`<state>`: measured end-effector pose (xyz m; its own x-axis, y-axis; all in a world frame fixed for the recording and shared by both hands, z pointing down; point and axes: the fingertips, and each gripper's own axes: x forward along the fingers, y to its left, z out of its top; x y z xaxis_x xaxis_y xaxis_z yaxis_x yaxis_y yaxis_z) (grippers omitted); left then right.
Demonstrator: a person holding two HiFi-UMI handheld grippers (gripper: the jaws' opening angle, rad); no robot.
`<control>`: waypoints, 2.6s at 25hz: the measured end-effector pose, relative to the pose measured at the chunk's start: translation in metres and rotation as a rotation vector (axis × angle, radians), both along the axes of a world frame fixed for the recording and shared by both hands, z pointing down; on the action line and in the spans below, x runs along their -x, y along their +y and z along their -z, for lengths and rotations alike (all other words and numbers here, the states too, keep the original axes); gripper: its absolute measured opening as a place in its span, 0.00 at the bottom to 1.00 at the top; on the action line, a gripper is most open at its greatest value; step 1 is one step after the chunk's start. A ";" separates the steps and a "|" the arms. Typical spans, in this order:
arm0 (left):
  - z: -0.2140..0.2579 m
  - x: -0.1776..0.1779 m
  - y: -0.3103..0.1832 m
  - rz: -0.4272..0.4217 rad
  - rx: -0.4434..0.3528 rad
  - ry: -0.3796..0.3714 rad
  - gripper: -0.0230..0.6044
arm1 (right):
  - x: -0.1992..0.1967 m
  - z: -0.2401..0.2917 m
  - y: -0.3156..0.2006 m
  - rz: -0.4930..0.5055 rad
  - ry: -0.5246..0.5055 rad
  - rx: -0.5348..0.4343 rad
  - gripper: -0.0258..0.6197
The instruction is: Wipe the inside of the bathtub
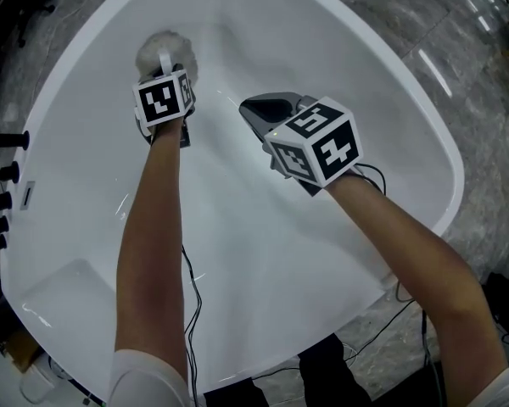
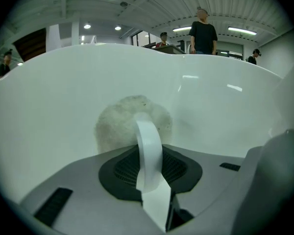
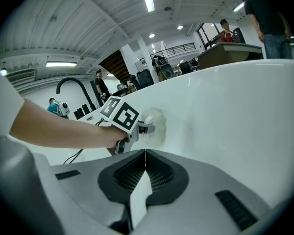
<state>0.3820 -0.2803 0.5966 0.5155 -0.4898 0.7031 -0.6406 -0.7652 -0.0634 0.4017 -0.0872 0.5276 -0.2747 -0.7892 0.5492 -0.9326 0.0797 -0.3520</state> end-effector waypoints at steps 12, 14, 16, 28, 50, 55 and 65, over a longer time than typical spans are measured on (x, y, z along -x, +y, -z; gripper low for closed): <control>-0.006 0.085 -0.009 0.079 0.014 0.013 0.20 | 0.060 0.002 -0.017 0.067 0.024 0.007 0.07; -0.005 0.099 -0.011 0.089 0.018 0.018 0.20 | 0.071 0.003 -0.021 0.077 0.026 0.007 0.07; -0.005 0.113 -0.012 0.099 0.024 0.020 0.20 | 0.083 0.003 -0.022 0.092 0.028 0.013 0.07; -0.009 0.215 -0.020 0.127 0.030 0.006 0.19 | 0.175 0.007 -0.052 0.181 0.029 0.017 0.07; 0.004 0.367 -0.034 0.207 0.020 0.001 0.19 | 0.305 0.019 -0.081 0.298 0.050 0.015 0.07; 0.014 0.407 -0.033 0.230 0.017 -0.003 0.19 | 0.335 0.025 -0.077 0.322 0.060 0.024 0.07; 0.017 0.486 -0.041 0.300 0.013 0.003 0.19 | 0.395 0.028 -0.089 0.368 0.070 0.026 0.07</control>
